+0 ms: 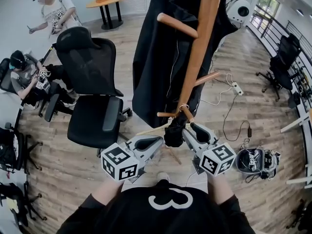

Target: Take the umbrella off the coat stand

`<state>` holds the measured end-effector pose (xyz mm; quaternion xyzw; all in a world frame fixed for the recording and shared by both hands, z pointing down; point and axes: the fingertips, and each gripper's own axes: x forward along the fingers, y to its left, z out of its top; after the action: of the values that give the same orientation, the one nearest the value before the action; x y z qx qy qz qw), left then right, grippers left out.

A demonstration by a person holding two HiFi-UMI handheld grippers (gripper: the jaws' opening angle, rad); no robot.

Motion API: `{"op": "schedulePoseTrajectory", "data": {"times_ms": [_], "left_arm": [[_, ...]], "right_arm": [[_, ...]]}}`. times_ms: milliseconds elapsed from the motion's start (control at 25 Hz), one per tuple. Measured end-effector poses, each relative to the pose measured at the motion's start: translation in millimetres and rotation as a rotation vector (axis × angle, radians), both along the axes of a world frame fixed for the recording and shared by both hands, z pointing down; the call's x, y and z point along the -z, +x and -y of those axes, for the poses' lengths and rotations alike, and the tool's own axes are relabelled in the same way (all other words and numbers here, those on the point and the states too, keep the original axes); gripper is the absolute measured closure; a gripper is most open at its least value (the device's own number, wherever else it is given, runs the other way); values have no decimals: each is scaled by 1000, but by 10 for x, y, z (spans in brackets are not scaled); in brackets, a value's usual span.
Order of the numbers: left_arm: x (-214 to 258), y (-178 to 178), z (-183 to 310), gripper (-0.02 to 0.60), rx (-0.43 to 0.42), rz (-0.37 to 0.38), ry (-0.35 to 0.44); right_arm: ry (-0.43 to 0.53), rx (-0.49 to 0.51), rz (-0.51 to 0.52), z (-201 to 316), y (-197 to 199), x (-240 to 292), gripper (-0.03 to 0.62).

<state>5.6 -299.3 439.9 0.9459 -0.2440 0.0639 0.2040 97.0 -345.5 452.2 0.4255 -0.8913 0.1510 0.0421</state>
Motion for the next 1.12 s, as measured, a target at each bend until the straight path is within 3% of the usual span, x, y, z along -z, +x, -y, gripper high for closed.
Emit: {"op": "schedulePoseTrajectory", "data": {"times_ms": [400, 840, 1120], "left_arm": [[-103, -90, -10, 566, 16, 31, -21], [-84, -269, 43, 566, 61, 36, -12], [-160, -387, 41, 566, 74, 65, -29]], "right_arm": [[18, -18, -34, 262, -13, -109, 397], [64, -19, -101, 376, -135, -207, 396], [48, -36, -75, 466, -177, -280, 396]]}}
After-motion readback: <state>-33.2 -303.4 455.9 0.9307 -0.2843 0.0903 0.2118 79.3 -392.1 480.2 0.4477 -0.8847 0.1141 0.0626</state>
